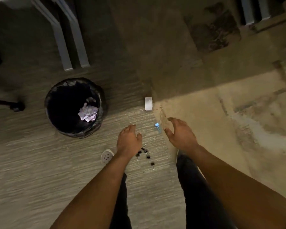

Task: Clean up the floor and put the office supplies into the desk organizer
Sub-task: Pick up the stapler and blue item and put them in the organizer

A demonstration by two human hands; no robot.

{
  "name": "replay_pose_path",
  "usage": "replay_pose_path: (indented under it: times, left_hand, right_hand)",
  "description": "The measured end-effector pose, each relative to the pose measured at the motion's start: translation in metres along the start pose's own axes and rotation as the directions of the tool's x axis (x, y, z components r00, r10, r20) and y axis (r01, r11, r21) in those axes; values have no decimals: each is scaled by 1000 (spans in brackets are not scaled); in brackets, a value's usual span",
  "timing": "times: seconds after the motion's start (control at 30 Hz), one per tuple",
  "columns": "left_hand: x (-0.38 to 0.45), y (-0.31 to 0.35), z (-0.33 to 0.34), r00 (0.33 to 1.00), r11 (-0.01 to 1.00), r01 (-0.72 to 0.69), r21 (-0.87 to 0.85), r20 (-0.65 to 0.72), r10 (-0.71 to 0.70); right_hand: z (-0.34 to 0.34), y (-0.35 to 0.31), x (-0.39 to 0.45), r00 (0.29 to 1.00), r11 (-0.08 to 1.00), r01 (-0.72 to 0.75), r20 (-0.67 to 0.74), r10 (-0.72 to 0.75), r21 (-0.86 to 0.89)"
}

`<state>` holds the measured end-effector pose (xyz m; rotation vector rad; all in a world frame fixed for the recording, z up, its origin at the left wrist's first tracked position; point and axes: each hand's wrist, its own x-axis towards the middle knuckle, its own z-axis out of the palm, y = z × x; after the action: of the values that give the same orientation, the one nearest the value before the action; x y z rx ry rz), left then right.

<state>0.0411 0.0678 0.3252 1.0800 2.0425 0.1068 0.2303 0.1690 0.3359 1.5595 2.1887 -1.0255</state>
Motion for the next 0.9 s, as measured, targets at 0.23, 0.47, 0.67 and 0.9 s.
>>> replay_pose_path:
  times: [0.23, 0.47, 0.67, 0.9]
  left_hand:
    - [128, -38, 115, 989, 986, 147, -77, -10, -148]
    - [243, -73, 208, 995, 995, 99, 27, 5, -99]
    - [332, -68, 253, 990, 993, 83, -80, -105, -92]
    - [372, -47, 274, 964, 972, 231, -53, -126, -236]
  right_hand:
    - [132, 96, 89, 984, 991, -75, 171, 55, 114]
    - [251, 161, 178, 963, 997, -67, 263, 58, 27]
    - [314, 182, 220, 971, 996, -24, 233, 43, -83]
    - [324, 185, 237, 985, 994, -64, 152, 76, -86]
